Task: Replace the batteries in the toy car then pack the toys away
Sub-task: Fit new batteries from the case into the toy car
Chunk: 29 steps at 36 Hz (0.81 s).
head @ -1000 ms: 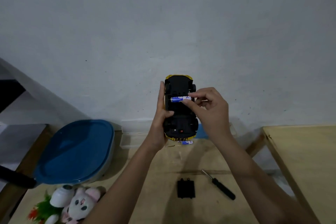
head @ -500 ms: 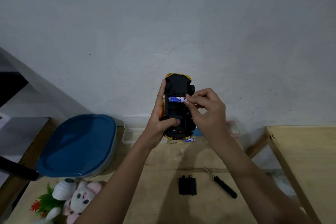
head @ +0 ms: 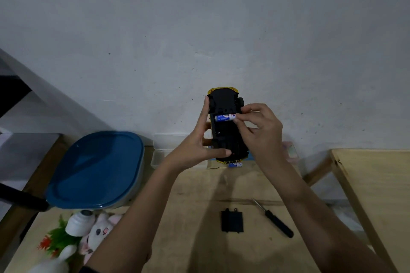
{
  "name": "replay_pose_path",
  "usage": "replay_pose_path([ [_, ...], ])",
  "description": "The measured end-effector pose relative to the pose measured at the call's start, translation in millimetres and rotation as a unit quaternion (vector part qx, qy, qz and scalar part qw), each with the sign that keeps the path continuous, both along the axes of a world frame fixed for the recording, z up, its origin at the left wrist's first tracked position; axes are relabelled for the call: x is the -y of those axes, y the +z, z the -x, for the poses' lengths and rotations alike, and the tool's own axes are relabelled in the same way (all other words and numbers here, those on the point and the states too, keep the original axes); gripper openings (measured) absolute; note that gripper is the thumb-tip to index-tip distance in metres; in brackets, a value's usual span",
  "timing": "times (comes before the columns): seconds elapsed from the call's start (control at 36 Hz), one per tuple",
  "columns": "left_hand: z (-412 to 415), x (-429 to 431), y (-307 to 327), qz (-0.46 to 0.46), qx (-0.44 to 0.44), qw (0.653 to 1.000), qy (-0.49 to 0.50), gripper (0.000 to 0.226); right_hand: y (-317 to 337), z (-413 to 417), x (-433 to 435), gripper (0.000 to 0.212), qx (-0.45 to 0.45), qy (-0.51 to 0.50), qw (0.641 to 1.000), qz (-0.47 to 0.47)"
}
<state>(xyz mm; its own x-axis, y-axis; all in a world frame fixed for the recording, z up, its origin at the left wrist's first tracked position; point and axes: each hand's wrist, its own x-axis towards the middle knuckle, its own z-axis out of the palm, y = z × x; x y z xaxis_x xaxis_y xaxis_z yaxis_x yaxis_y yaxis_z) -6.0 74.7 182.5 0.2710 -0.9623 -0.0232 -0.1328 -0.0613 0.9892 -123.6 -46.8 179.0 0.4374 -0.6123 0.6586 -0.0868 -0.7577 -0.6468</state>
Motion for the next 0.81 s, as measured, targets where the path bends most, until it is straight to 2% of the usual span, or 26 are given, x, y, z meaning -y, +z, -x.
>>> replay_pose_path([
  [0.17, -2.8, -8.6, -23.2, 0.009, -0.011, 0.999, 0.037, 0.122, -19.7, -11.5, -6.0, 0.01, -0.073, 0.043, 0.996, -0.003],
  [0.33, -20.4, -22.1, -48.2, 0.001, -0.011, 0.995, 0.098, 0.12, -35.3, -22.7, -8.6, 0.023, -0.068, 0.149, 0.98, -0.111],
  [0.44, -29.9, -34.4, -67.9, -0.033, -0.017, 0.992, 0.119, 0.124, -72.9, -18.3, -6.1, 0.018, -0.073, 0.108, 0.972, -0.196],
  [0.56, -35.4, -45.4, -86.7, -0.057, -0.029, 0.99, 0.128, 0.122, -133.1, -4.0, 7.5, 0.015, -0.211, 0.01, 0.942, -0.262],
  [0.67, -40.3, -51.0, -99.7, -0.069, -0.039, 0.987, 0.139, 0.122, -170.7, 13.7, 16.5, 0.024, -0.311, -0.059, 0.918, -0.238],
  [0.81, -42.0, -49.0, -109.5, -0.075, -0.039, 0.987, 0.136, 0.122, -177.1, 17.1, 22.5, 0.035, -0.386, -0.019, 0.91, -0.152],
])
